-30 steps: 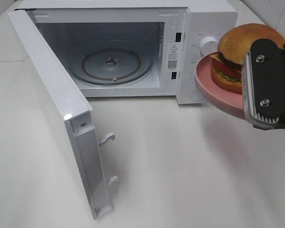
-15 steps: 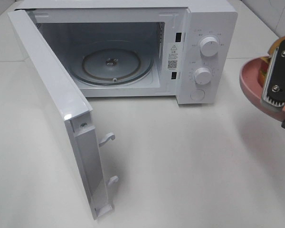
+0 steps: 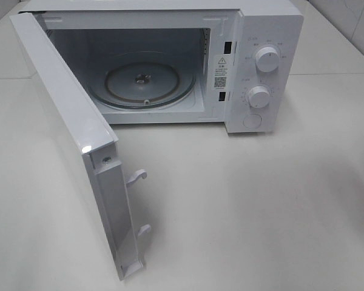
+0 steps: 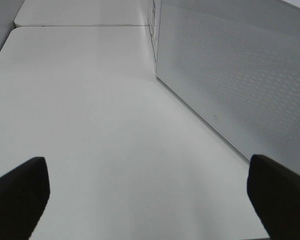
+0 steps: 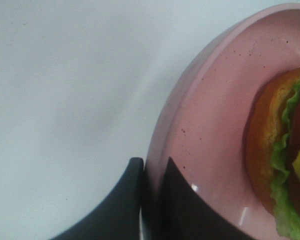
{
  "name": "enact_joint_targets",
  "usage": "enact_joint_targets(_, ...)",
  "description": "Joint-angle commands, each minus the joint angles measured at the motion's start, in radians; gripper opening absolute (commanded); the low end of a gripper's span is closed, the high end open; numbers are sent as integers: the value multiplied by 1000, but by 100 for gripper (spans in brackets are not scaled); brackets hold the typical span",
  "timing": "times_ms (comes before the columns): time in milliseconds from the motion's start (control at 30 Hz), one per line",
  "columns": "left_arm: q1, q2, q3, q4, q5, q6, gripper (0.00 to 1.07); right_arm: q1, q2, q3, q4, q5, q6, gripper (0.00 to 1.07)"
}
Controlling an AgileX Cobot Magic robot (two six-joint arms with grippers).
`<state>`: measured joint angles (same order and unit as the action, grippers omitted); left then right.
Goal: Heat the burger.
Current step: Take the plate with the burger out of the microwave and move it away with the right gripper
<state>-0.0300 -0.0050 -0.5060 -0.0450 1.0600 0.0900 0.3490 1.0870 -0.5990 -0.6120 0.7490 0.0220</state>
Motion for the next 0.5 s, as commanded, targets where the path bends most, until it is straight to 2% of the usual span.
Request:
enact_joint_targets(33, -2, -19, 1, -3, -14, -2, 103, -23, -19, 12, -84, 3, 69, 1)
enact_joint_targets(500, -2, -19, 1, -3, -14, -2, 103, -180, 38, 35, -182, 0, 207, 1)
